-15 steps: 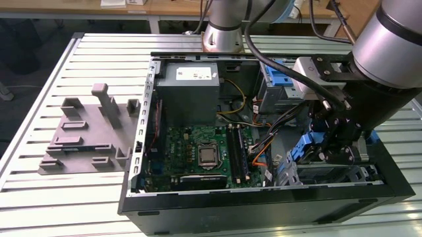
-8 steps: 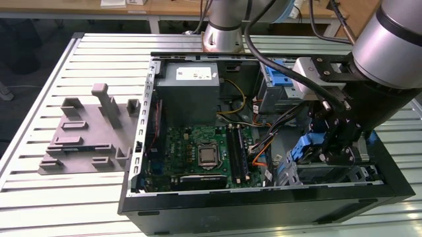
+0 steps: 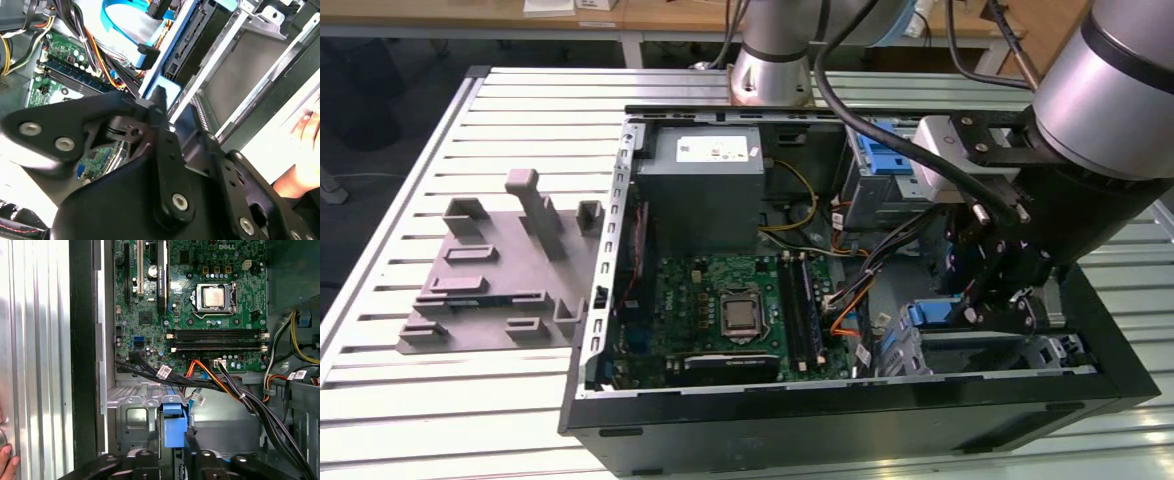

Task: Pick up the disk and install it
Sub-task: 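Insert the disk into the insertion slot, then insert the first disk wire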

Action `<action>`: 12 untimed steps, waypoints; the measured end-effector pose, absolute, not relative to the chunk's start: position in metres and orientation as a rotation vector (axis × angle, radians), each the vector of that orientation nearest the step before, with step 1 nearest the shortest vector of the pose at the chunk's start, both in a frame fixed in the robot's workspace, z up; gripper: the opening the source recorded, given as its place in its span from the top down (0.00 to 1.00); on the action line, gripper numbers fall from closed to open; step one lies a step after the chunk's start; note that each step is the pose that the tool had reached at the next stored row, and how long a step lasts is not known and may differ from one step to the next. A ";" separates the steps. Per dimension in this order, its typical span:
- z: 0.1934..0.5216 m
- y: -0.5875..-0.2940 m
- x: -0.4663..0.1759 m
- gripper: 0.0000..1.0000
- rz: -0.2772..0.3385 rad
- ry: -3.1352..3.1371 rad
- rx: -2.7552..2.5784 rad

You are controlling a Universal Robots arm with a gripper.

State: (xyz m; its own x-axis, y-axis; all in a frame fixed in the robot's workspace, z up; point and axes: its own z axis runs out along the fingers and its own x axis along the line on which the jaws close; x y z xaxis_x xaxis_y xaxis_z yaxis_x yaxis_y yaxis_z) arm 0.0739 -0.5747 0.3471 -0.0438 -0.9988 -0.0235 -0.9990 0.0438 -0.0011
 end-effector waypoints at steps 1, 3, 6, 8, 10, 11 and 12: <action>0.347 -0.575 0.074 0.70 0.024 2.257 -2.160; 0.347 -0.575 0.074 0.76 0.024 2.257 -2.160; 0.347 -0.575 0.074 0.87 0.024 2.257 -2.160; 0.347 -0.575 0.074 0.89 0.024 2.257 -2.160; 0.347 -0.575 0.074 0.89 0.024 2.257 -2.160; 0.347 -0.575 0.074 0.89 0.024 2.257 -2.160; 0.347 -0.575 0.074 0.89 0.024 2.257 -2.160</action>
